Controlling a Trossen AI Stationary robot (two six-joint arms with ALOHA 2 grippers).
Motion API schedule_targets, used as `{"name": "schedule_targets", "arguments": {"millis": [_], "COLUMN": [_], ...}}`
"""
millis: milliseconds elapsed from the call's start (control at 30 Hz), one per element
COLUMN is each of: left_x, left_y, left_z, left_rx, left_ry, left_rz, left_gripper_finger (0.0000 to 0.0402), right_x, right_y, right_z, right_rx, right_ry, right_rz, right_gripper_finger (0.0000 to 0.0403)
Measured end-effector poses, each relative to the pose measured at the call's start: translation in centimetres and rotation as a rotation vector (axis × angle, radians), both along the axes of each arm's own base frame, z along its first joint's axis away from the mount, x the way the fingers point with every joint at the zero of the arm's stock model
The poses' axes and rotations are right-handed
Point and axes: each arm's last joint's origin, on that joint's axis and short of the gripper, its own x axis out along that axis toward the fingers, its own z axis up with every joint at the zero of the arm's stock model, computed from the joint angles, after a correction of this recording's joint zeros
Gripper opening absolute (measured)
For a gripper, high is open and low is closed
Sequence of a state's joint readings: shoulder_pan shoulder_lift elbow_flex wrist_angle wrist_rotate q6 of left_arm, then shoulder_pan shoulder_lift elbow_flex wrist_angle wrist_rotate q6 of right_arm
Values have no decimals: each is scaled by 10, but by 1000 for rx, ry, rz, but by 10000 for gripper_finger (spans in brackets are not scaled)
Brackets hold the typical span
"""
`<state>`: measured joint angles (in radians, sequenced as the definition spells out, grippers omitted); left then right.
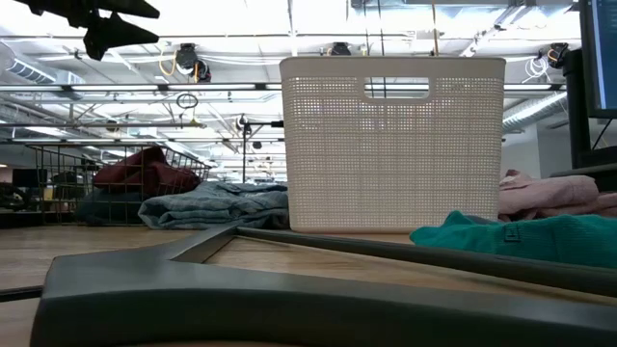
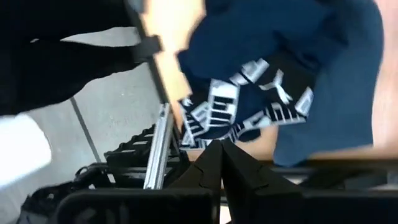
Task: Pick & Place Cloths
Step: Put the dark blue underpants into the wire basket
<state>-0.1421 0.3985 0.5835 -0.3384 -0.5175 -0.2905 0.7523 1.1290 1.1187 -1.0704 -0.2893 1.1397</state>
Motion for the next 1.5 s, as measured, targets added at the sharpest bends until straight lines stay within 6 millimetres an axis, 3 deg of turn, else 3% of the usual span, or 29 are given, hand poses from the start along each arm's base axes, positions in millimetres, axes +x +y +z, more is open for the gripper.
{"name": "schedule_targets", "arguments": {"millis": [200,467,600,933,1500], "left_x": [0,0,0,0,0], "left_y": [0,0,0,0,0], "left_z": [0,0,0,0,0], "left_rx": [-3,-21,-24,-26,-33], "left_ry": [-1,-8,-10,-10,-13], "left_rz": [0,2,3,3,4], "left_gripper_finger": [239,239,239,239,239], "right_x": [-9,-9,-12,-18,-11], "right_y": [-2,1,-2,-10,-4], "right_z": [-28,-55,-68,-92,-92], "right_rx": [-26,21,-14,-97,-84], "right_ry": [91,26,40,22,-132], "right_rz": [-85,-35,-9,77,196], "right_gripper_finger": [35,111,131,117,97]}}
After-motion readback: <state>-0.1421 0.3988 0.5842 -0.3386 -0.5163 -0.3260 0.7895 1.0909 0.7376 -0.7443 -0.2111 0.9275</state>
